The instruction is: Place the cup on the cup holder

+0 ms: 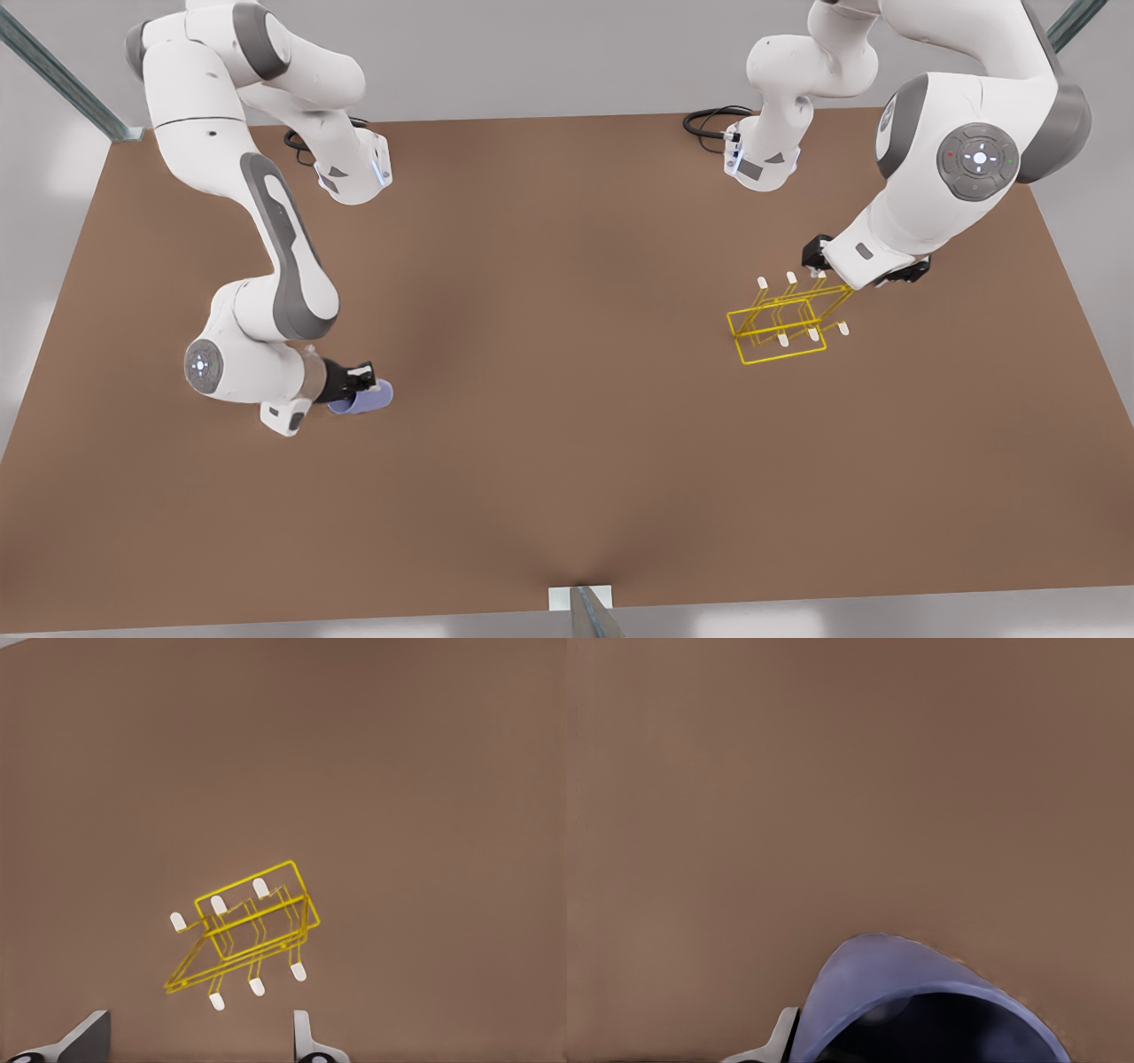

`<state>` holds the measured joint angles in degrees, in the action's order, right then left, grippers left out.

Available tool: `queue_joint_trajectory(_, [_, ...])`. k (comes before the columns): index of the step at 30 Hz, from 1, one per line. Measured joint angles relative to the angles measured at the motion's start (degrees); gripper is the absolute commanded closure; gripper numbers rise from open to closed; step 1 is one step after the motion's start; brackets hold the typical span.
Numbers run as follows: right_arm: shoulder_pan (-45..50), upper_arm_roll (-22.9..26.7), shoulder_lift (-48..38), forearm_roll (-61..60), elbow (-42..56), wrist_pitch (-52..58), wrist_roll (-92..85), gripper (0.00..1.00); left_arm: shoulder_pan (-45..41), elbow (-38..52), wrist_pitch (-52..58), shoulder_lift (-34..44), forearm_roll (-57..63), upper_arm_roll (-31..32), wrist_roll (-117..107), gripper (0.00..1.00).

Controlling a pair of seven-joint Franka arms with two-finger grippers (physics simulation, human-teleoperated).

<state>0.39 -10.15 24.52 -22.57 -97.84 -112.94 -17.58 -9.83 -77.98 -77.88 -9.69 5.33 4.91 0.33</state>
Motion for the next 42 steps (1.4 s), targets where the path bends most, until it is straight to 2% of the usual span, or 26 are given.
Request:
queue_joint_trajectory(10, [13.4, 0.0, 10.7, -29.9, 6.6, 7.6, -5.6, 0.79, 0.0, 0.0, 0.2, 0.0, 0.0, 0.0, 0.0, 0.00])
queue_joint_trajectory(15, [18.7, 0.0, 19.4, -38.2, 16.2, 9.7, -8.4, 0.79, 0.0, 0.0, 0.2, 0.0, 0.0, 0.0, 0.0, 0.00])
queue_joint_trajectory(20, [24.0, 0.0, 30.0, -43.2, 28.3, 10.7, -10.6, 0.79, 0.0, 0.0, 0.2, 0.0, 0.0, 0.0, 0.0, 0.00])
queue_joint_trajectory(27, [29.8, 0.0, 40.6, -50.1, 36.1, 10.8, -14.3, 0.79, 0.0, 0.0, 0.2, -0.1, 0.0, 0.0, 0.0, 0.00])
queue_joint_trajectory(37, [31.7, 0.1, 45.5, -52.9, 39.5, 10.1, -19.7, 0.78, 0.0, 0.0, 0.3, -0.4, 0.0, 0.0, 0.0, 0.00])
queue_joint_trajectory(38, [31.7, 0.1, 45.6, -52.9, 39.6, 10.0, -20.1, 0.73, 0.0, 0.0, 0.3, -0.4, 0.0, 0.0, 0.0, 0.00])
queue_joint_trajectory(42, [31.7, 0.4, 46.1, -52.9, 39.7, 9.8, -21.7, 0.73, 0.0, 0.0, 0.3, -0.6, 0.0, 0.0, 0.0, 0.00])
